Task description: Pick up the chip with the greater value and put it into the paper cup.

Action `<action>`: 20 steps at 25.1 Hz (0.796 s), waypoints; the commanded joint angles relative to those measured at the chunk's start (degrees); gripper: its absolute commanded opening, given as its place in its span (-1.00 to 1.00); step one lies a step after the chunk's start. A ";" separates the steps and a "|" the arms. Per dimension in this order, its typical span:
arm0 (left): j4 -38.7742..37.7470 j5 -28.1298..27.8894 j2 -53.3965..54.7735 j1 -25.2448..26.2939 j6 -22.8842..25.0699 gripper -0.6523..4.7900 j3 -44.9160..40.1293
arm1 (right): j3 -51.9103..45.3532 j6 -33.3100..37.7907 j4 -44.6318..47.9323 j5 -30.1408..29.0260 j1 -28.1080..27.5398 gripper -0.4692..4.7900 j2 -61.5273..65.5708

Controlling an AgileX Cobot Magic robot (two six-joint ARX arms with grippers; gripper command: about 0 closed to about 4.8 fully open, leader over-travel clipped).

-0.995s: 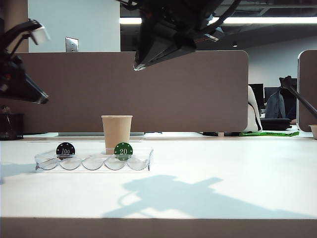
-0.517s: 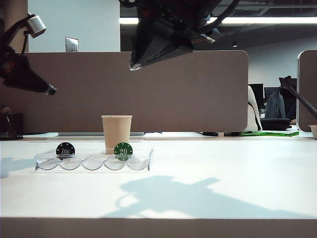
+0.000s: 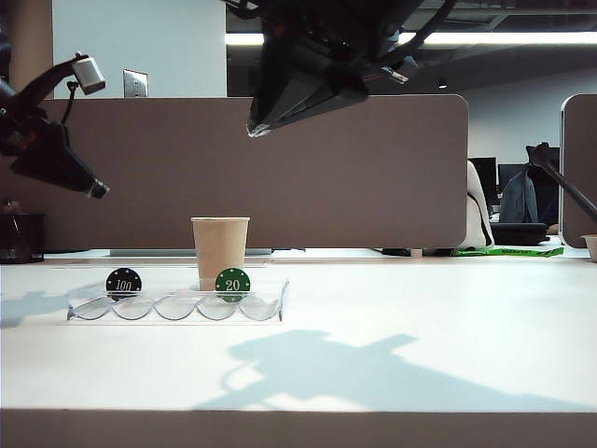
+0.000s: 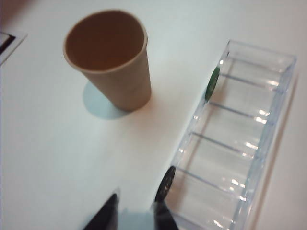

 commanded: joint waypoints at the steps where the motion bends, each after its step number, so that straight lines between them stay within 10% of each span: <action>1: -4.13 -3.82 0.22 -2.19 2.43 -0.40 0.81 | 0.13 0.24 0.55 -0.11 0.02 -0.84 -0.15; 20: -6.51 -11.26 3.26 -7.13 6.19 -0.39 0.83 | 0.13 0.24 0.55 -2.25 0.00 -0.84 0.81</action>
